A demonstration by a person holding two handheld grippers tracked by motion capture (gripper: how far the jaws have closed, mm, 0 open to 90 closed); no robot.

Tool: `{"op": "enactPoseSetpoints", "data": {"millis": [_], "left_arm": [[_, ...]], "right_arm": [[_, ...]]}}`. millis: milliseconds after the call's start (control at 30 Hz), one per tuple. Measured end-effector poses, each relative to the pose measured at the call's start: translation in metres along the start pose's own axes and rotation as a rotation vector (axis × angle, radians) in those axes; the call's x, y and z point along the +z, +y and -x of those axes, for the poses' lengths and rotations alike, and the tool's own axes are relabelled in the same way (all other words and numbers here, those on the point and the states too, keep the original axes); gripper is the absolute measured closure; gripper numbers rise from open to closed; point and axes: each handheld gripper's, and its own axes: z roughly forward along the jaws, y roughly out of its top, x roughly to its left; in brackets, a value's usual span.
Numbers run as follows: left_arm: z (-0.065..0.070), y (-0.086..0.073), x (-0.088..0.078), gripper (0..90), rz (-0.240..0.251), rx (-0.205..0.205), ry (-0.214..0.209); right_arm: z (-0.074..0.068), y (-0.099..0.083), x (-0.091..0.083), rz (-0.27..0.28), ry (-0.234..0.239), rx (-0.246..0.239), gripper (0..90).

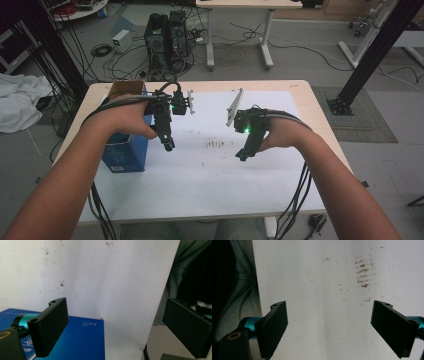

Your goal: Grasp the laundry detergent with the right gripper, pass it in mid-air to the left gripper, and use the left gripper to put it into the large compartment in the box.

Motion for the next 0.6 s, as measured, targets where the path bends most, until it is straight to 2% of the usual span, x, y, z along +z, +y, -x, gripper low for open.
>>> {"op": "enactPoseSetpoints", "data": {"millis": [600], "left_arm": [[-0.0001,-0.0036,0.0013,6.5,0.001,-0.011,-0.006]], "right_arm": [[0.0002,0.0008,-0.0030,0.011,-0.004,-0.003,13.3]]}}
